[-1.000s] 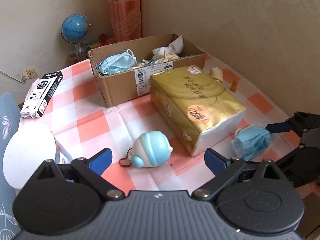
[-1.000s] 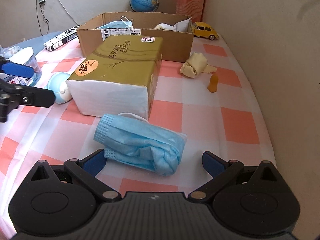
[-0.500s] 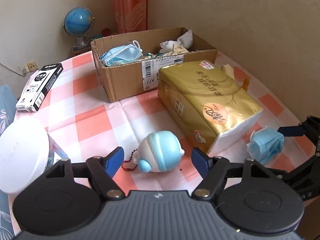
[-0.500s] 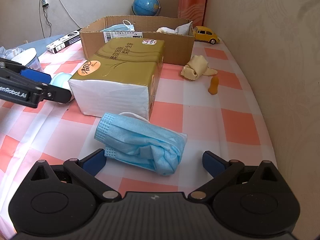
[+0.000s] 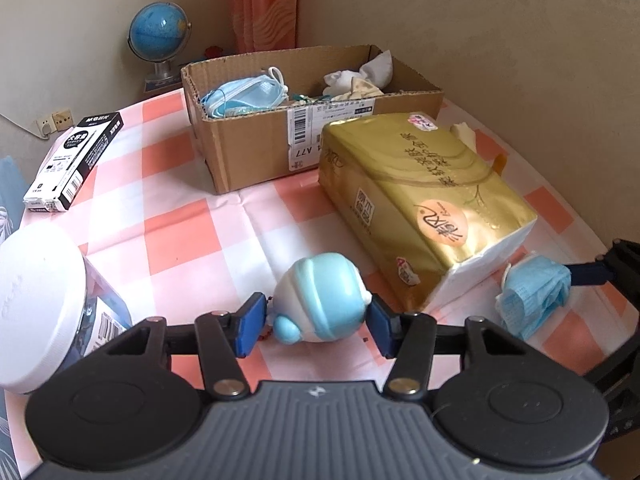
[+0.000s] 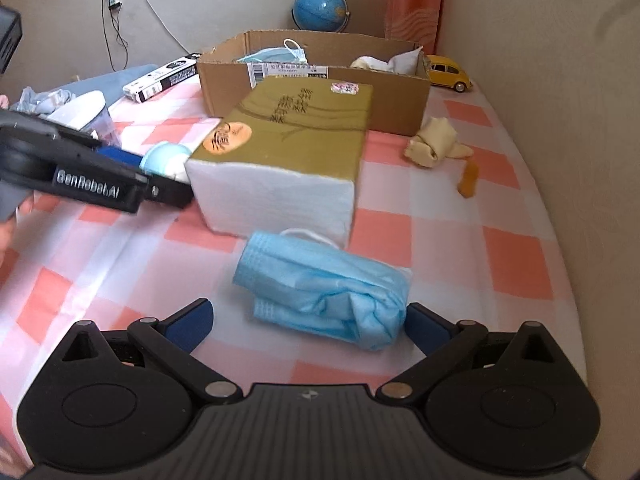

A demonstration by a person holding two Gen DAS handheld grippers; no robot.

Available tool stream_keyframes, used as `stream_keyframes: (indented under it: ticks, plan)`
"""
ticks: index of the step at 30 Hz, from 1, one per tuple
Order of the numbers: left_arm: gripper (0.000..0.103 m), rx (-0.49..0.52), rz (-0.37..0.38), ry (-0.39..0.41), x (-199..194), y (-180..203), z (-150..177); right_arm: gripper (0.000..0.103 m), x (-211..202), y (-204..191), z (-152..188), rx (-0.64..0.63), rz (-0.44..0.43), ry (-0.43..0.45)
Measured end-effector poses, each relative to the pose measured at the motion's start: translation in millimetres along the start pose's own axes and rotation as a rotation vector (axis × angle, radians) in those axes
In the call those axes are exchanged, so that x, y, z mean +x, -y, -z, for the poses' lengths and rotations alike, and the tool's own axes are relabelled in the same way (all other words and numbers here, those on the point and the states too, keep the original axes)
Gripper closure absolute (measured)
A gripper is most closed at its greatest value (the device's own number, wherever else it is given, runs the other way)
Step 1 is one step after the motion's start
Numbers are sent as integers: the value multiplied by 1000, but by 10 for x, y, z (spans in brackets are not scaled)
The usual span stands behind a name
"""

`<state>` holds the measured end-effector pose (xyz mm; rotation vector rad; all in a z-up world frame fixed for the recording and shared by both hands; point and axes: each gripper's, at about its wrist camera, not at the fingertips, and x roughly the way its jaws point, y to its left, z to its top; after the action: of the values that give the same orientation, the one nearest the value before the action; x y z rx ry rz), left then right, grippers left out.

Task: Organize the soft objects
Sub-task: 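Grasp the blue face mask with the right tool, then carry the face mask into the box and open the right tool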

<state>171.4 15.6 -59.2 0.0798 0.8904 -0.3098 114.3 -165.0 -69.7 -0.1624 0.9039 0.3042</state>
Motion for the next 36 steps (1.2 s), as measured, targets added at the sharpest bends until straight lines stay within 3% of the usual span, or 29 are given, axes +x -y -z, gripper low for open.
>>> stream_keyframes:
  ticks: [5, 10, 15, 26, 36]
  plan:
    - [50, -4, 5, -6, 9, -10, 12, 7, 66, 27, -111, 28, -5, 4]
    - [53, -4, 14, -8, 6, -13, 12, 24, 64, 37, -173, 36, 27, -1]
    - [55, 9, 20, -15, -41, 2, 29, 29, 12, 21, -147, 20, 39, -3]
    - [56, 137, 63, -18, -470, 134, 26, 30, -453, 44, -257, -25, 57, 73]
    - [56, 183, 93, 9, -736, 173, -99, 30, -543, 103, -839, -38, 21, 188]
